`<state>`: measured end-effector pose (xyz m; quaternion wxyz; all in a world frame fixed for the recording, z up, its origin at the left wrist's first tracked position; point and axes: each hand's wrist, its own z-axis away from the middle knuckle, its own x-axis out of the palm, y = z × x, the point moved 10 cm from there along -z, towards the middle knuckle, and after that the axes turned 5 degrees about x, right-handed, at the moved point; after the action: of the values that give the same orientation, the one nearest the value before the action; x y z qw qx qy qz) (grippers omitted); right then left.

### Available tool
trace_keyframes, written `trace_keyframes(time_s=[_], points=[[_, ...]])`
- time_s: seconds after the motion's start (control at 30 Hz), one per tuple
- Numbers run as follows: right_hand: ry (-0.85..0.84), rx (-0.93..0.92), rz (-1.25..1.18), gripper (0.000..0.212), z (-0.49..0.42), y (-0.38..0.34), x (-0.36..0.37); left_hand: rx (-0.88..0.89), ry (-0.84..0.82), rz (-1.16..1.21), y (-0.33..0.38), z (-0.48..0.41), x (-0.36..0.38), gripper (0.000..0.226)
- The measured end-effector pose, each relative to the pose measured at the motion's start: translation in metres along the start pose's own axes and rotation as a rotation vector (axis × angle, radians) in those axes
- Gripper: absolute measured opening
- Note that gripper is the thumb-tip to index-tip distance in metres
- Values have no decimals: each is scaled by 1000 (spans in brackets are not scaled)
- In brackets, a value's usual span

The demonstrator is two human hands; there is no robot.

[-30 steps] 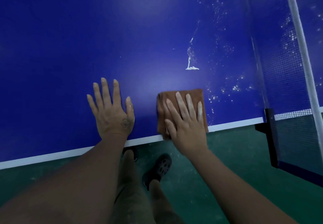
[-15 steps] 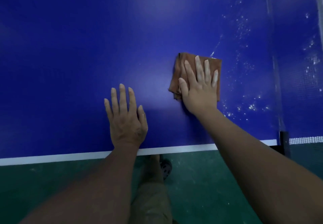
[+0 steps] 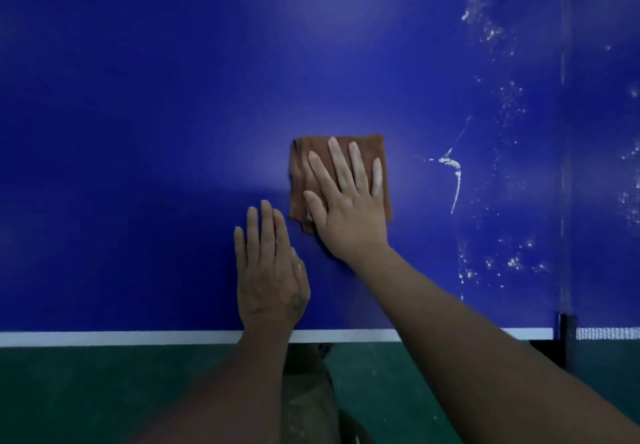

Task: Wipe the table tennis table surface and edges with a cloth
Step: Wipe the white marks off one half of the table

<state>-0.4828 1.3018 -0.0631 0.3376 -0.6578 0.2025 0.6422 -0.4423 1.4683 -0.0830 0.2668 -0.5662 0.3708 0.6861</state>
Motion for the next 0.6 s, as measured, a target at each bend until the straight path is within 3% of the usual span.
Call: trace_keyframes(time_s=[0.17, 0.37, 0.47, 0.6], points=[[31, 28, -16, 61, -54, 36, -12, -16, -15, 5, -1, -2, 0, 69], [-81, 414, 6, 65, -31, 138, -25, -29, -33, 40, -2, -2, -3, 69], [-87, 445, 38, 66, -7, 133, -22, -36, -28, 53, -2, -3, -4, 69], [-19, 373, 55, 65, -3, 74, -16, -32, 3, 58, -4, 0, -6, 70]])
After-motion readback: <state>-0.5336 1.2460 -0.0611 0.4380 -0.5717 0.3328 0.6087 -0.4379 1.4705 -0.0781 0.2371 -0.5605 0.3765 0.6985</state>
